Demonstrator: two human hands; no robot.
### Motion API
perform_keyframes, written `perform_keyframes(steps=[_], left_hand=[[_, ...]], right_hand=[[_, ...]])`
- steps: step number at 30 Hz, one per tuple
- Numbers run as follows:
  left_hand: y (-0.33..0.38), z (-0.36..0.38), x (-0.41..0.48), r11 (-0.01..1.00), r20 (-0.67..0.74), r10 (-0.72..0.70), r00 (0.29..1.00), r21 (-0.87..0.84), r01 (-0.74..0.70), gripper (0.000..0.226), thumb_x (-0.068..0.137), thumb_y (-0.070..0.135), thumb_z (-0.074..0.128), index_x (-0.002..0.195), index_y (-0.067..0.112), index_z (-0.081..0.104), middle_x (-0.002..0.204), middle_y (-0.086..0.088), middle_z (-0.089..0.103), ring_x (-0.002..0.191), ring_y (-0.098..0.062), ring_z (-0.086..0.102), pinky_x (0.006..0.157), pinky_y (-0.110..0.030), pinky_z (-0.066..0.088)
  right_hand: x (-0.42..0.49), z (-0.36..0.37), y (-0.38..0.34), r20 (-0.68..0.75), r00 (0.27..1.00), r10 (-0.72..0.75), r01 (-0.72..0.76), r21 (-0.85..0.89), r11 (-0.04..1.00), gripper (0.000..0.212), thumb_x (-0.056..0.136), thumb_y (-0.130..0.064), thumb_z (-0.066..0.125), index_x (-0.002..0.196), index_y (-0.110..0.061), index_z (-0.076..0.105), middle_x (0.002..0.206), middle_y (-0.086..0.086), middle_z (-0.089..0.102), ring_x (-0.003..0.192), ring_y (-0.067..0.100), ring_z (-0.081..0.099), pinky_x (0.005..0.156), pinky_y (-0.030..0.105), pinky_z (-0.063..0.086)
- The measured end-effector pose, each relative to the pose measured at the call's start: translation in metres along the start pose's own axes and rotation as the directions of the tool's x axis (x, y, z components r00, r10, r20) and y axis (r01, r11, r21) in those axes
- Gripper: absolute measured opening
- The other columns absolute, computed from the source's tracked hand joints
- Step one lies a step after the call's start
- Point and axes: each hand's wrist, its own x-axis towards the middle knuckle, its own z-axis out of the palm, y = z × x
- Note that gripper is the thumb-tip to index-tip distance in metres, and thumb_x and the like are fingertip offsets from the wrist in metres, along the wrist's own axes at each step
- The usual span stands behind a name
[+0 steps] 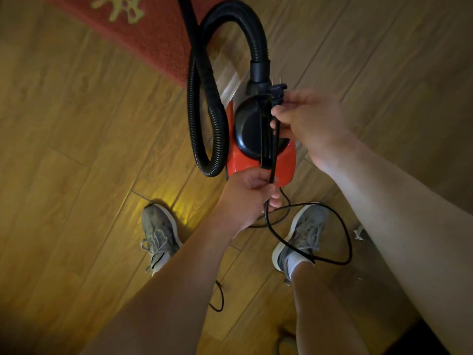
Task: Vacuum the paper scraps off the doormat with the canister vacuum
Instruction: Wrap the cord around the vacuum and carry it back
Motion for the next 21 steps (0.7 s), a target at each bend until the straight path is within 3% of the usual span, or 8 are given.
perform_keyframes(steps=[3,6,8,11,18,21], left_hand=[[-0.014,0.001,0.017,0.999,-0.024,-0.02,1.0,-0.034,0.019,0.019,0.097,-0.007,0.054,0.095,0.008,0.066,0.073,-0.006,0.067,0.058,-0.01,0.067,0.06,-0.02,0.057],[-0.027,0.004,0.03,0.997,-0.051,-0.03,0.998,-0.069,0.027,0.015,0.099,-0.005,0.055,0.096,0.005,0.067,0.075,-0.007,0.066,0.058,-0.009,0.067,0.061,-0.019,0.057],[-0.033,0.007,0.039,0.994,-0.067,-0.036,0.997,-0.101,0.029,0.02,0.099,-0.004,0.055,0.088,0.007,0.067,0.074,-0.008,0.065,0.058,-0.01,0.065,0.062,-0.02,0.058],[-0.04,0.011,0.048,0.988,-0.082,-0.053,0.995,-0.147,0.041,0.023,0.099,-0.003,0.055,0.084,0.008,0.068,0.073,-0.006,0.064,0.062,-0.013,0.064,0.062,-0.02,0.058],[-0.051,0.013,0.065,0.981,-0.131,-0.087,0.988,-0.186,0.061,0.014,0.099,0.003,0.059,0.09,0.003,0.07,0.078,-0.006,0.067,0.07,-0.017,0.067,0.066,-0.022,0.059],[-0.052,0.013,0.07,0.978,-0.13,-0.091,0.987,-0.197,0.064,0.016,0.099,0.002,0.059,0.088,0.004,0.069,0.075,-0.006,0.066,0.067,-0.015,0.066,0.067,-0.024,0.06]], right_hand=[[0.016,0.003,0.016,0.01,1.0,-0.005,0.006,-0.06,0.998,0.019,0.094,0.0,0.061,0.094,-0.015,0.072,0.078,0.0,0.066,0.068,0.005,0.064,0.077,0.033,0.062],[0.03,0.005,0.031,0.009,1.0,-0.001,0.001,-0.102,0.995,0.017,0.093,-0.006,0.064,0.095,-0.021,0.073,0.082,-0.004,0.068,0.068,0.0,0.064,0.064,0.02,0.056],[0.038,0.003,0.039,-0.015,1.0,-0.004,0.003,-0.116,0.993,0.017,0.091,-0.008,0.067,0.092,-0.025,0.072,0.074,-0.013,0.066,0.058,-0.007,0.059,0.055,0.012,0.047],[0.048,0.001,0.05,-0.028,0.999,-0.026,0.023,-0.104,0.994,0.019,0.089,-0.007,0.071,0.091,-0.026,0.071,0.059,-0.024,0.062,0.057,-0.013,0.057,0.055,0.005,0.04],[0.059,0.006,0.063,-0.071,0.996,-0.061,0.058,-0.035,0.998,0.025,0.086,-0.007,0.075,0.094,-0.029,0.067,0.071,-0.016,0.057,0.062,-0.007,0.057,0.059,0.006,0.042],[0.065,0.009,0.068,-0.075,0.994,-0.074,0.071,-0.04,0.997,0.023,0.085,-0.006,0.075,0.099,-0.022,0.069,0.072,-0.01,0.051,0.06,-0.002,0.052,0.057,0.01,0.042]])
